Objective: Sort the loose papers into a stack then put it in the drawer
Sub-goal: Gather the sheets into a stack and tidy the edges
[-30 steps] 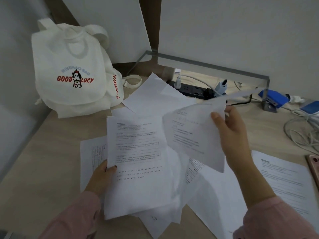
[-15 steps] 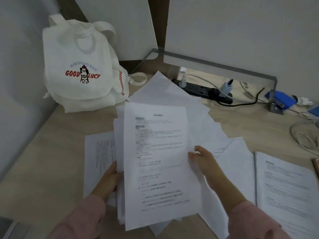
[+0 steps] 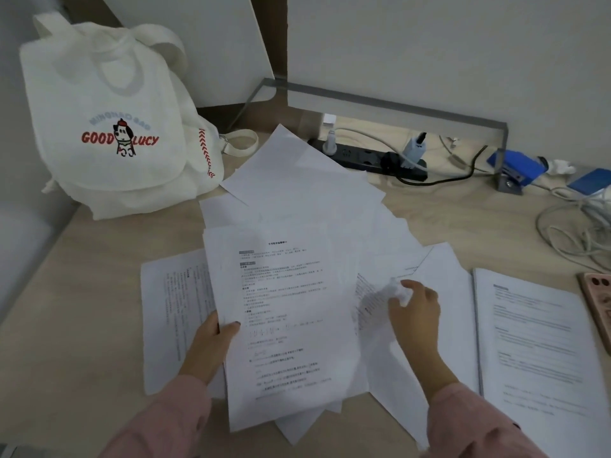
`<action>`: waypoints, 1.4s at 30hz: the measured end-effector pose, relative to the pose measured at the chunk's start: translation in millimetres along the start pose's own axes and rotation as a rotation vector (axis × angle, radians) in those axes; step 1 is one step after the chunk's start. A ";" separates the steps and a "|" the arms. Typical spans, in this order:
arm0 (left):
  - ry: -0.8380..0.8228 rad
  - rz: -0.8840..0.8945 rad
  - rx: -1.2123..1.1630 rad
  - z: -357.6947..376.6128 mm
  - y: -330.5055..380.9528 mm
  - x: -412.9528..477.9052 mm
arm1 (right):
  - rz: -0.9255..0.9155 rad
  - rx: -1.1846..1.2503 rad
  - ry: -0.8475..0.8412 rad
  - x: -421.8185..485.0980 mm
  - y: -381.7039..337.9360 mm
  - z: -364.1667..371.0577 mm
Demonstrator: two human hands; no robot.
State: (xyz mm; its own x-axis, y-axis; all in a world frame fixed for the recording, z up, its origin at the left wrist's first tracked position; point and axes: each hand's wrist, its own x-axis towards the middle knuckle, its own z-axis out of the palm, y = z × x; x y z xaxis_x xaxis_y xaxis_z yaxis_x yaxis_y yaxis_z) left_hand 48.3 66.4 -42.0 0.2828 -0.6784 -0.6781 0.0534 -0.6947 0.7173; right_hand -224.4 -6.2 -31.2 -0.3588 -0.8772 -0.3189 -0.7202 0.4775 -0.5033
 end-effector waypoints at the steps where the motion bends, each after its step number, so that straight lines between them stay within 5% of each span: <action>1: 0.012 0.016 0.017 0.4 1.1 1.4 | 0.068 0.008 0.024 1.7 7.5 -6.5; 4: 0.026 0.039 0.045 1.4 4.3 3.3 | 0.205 -0.015 -0.067 2.3 26.8 -17.4; 15: -0.019 0.011 0.043 16.4 16.3 5.1 | -0.263 -0.286 -0.288 -29.5 46.4 -6.4; 27: 0.014 0.051 0.204 40.7 19.9 3.0 | -0.355 -0.569 -0.447 -79.6 68.4 -2.8; 32: 0.063 0.064 0.222 39.8 19.1 -0.6 | -0.373 -0.533 -0.275 -86.6 77.1 8.7; 37: 0.045 0.015 0.231 35.6 19.1 3.6 | -0.312 -0.192 -0.050 -80.7 76.4 -8.4; 42: 0.041 -0.004 0.247 35.0 18.7 3.5 | -0.195 0.064 -0.006 -62.0 70.8 -29.1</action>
State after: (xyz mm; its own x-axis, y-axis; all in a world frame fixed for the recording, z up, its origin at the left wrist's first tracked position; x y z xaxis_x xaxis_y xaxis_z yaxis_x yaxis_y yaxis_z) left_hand 16.7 42.7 -36.6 0.3217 -0.6690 -0.6700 -0.1800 -0.7379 0.6504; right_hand -270.4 80.5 -23.6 -0.2130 -0.9531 -0.2150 -0.7367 0.3012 -0.6055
